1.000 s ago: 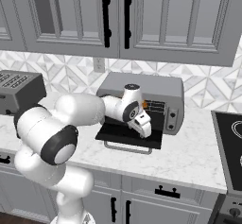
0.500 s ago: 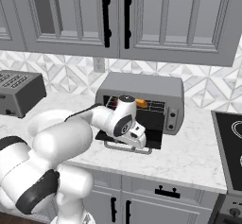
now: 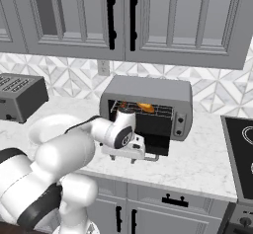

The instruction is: Pick up the kebab skewer and baguette bread, and place them inside the toaster oven. Close the toaster oven door and start by setting the timer.

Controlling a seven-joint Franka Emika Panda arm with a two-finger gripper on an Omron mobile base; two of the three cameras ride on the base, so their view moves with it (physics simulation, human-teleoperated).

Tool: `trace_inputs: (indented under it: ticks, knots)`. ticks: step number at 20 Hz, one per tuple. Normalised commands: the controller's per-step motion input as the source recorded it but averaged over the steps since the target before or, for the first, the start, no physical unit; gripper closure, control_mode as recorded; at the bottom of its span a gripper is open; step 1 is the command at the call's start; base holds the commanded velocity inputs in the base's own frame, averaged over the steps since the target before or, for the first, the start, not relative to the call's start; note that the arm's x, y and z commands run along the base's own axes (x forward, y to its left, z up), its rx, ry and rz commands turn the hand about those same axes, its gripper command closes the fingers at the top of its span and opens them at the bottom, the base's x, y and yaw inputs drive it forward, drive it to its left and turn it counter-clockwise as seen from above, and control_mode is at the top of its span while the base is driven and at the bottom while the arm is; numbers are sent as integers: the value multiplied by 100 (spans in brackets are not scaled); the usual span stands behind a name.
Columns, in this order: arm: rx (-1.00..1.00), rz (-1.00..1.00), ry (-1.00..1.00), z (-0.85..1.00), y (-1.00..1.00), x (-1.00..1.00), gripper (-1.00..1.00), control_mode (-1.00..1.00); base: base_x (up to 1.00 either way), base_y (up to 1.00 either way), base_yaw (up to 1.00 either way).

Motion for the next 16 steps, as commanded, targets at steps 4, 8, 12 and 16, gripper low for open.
trace_inputs:
  ticks: [4, 8, 12, 16]
  knots:
    - [0, 2, 5, -62, 0, -1, -100, -100, 0, 0, 0]
    - [0, 0, 0, -37, 0, 29, -100, -100, 0, 0, 0]
    - [0, 0, -1, -16, 0, 37, -100, -100, 0, 0, 0]
    - [0, 0, -6, -9, 1, 49, -100, -100, 0, 0, 0]
